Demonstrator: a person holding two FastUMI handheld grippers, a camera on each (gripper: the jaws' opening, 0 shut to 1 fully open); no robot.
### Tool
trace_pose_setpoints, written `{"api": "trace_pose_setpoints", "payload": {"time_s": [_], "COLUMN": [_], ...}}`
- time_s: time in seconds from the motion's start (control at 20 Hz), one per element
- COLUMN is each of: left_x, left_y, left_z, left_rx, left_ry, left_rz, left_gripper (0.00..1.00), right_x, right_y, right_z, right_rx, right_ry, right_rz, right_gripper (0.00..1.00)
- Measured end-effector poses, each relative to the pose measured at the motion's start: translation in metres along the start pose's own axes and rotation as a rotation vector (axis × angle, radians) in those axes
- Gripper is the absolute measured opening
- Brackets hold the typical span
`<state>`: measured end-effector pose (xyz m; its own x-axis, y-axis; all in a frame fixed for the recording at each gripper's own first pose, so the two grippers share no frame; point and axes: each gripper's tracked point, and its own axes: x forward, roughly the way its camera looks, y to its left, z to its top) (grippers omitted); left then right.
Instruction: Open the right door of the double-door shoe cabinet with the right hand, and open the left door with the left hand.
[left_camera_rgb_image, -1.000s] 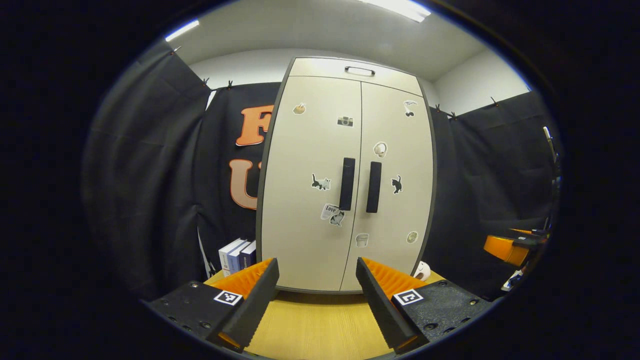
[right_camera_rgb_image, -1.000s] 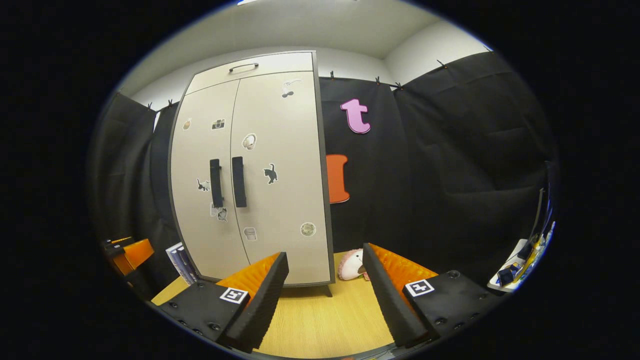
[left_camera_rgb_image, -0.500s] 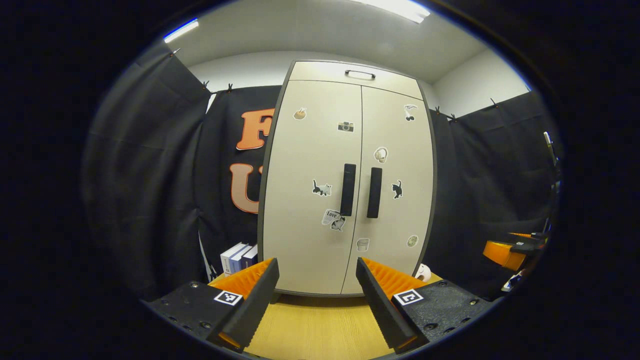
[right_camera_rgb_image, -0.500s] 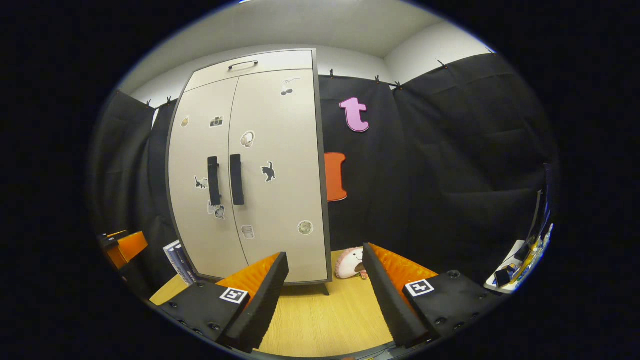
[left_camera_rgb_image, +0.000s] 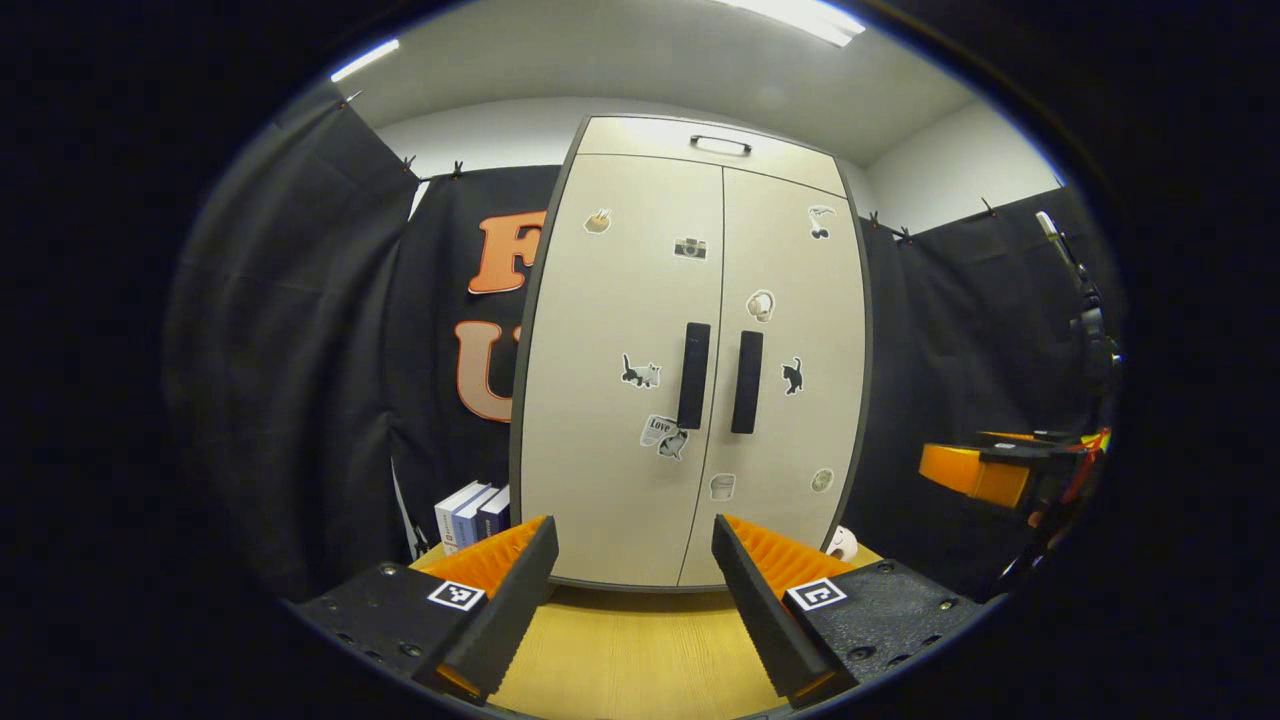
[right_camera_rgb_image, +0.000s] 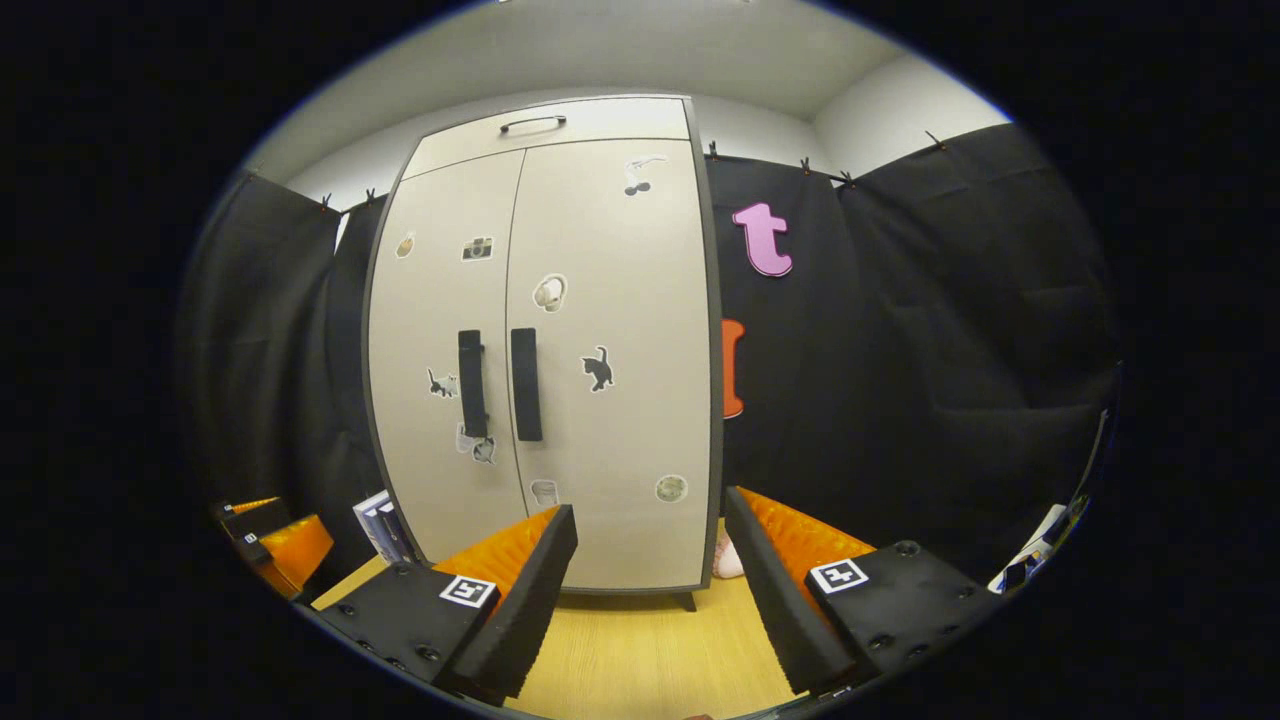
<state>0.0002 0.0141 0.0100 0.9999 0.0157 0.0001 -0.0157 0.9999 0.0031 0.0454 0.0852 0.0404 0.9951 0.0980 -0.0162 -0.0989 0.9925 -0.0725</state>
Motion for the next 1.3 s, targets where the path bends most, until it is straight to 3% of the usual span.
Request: {"api": "trace_pose_setpoints", "payload": {"time_s": [0.4,0.7,0.75,0.85,0.9,0.95,1.0,1.05,1.15,1.2,1.25,1.3], "left_x": [-0.003,0.003,0.004,0.006,0.007,0.009,0.010,0.013,0.016,0.015,0.016,0.017], "left_y": [0.020,0.039,0.042,0.049,0.053,0.057,0.061,0.063,0.067,0.070,0.072,0.073], "left_z": [-0.008,-0.010,-0.011,-0.011,-0.011,-0.012,-0.012,-0.013,-0.013,-0.014,-0.014,-0.014], "left_rx": [0.017,0.004,0.004,0.007,0.009,0.010,0.011,0.011,0.009,0.008,0.009,0.009], "left_ry": [0.018,0.028,0.028,0.030,0.031,0.032,0.033,0.036,0.037,0.039,0.040,0.039], "left_rz": [0.042,0.074,0.081,0.095,0.103,0.111,0.118,0.124,0.135,0.140,0.143,0.145], "left_gripper": [0.94,0.94,0.94,0.94,0.94,0.94,0.94,0.94,0.95,0.94,0.94,0.94], "right_x": [0.073,0.134,0.144,0.164,0.172,0.181,0.187,0.194,0.206,0.210,0.214,0.218], "right_y": [0.076,0.106,0.108,0.110,0.111,0.112,0.114,0.116,0.119,0.120,0.122,0.124], "right_z": [0.046,0.068,0.066,0.059,0.056,0.053,0.050,0.047,0.042,0.040,0.037,0.035], "right_rx": [-0.011,-0.040,-0.029,-0.003,0.002,0.004,0.005,0.008,0.018,0.023,0.027,0.031], "right_ry": [-0.073,-0.093,-0.079,-0.046,-0.034,-0.022,-0.010,0.000,0.015,0.028,0.042,0.053], "right_rz": [0.088,0.089,0.089,0.082,0.080,0.080,0.083,0.085,0.089,0.088,0.092,0.099], "right_gripper": [0.98,0.97,0.89,0.92,0.99,0.92,0.99,0.99,0.92,0.79,0.87,0.74]}}
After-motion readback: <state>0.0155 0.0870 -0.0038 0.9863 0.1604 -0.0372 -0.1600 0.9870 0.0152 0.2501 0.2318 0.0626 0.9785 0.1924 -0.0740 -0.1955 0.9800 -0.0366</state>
